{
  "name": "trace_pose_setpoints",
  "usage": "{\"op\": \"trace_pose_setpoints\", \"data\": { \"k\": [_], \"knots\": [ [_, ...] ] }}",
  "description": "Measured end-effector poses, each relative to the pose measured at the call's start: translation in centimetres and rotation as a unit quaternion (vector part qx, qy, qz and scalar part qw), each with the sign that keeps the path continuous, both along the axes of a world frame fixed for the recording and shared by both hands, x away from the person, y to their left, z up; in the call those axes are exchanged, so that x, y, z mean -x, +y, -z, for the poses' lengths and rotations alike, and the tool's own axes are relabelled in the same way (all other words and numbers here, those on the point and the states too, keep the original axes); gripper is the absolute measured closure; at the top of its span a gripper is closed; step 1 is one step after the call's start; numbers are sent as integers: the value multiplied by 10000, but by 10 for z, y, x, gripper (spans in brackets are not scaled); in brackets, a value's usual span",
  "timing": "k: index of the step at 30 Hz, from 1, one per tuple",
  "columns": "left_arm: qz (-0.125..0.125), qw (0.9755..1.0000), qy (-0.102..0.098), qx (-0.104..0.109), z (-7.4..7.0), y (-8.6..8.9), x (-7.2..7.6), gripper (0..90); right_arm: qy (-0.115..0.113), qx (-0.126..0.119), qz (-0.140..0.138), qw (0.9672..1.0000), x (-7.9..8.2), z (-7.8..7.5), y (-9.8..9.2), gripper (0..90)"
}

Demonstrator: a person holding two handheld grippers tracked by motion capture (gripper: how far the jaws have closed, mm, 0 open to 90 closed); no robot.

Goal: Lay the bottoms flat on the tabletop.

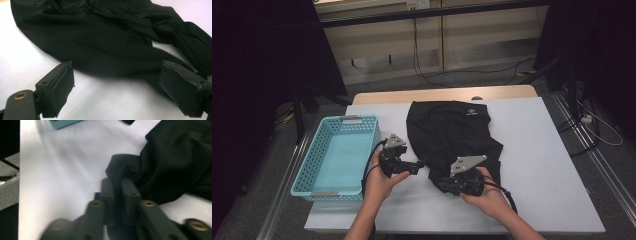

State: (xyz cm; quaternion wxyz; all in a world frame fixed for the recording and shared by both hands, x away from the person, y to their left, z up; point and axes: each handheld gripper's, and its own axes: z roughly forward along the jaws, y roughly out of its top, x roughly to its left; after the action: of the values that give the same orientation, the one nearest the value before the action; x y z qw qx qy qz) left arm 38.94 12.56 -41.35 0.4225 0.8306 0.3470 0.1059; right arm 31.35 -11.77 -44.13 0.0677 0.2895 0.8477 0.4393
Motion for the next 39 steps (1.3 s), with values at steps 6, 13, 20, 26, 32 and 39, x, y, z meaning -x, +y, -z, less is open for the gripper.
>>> {"op": "trace_pose_setpoints", "data": {
  "k": [6,13,20,26,32,39],
  "knots": [
    [18,10000,26,-13,1,-1,1,128,-155,63,603,9980,-4,-7,-26,507],
    [60,10000,-8,-41,2,-4,0,128,-154,284,977,9947,-4,-3,-53,516],
    [101,9999,28,-20,3,-7,0,128,-163,1020,806,9914,-4,10,-51,869],
    [132,9999,41,-31,5,-9,0,128,-209,645,1071,9919,-6,-4,-69,900],
    [207,9997,90,-65,10,-18,2,128,-502,270,1618,9852,-5,-24,-110,900],
    [326,9993,204,-32,19,-33,4,141,-457,400,1999,9779,-5,-19,-136,900]
  ]
}}
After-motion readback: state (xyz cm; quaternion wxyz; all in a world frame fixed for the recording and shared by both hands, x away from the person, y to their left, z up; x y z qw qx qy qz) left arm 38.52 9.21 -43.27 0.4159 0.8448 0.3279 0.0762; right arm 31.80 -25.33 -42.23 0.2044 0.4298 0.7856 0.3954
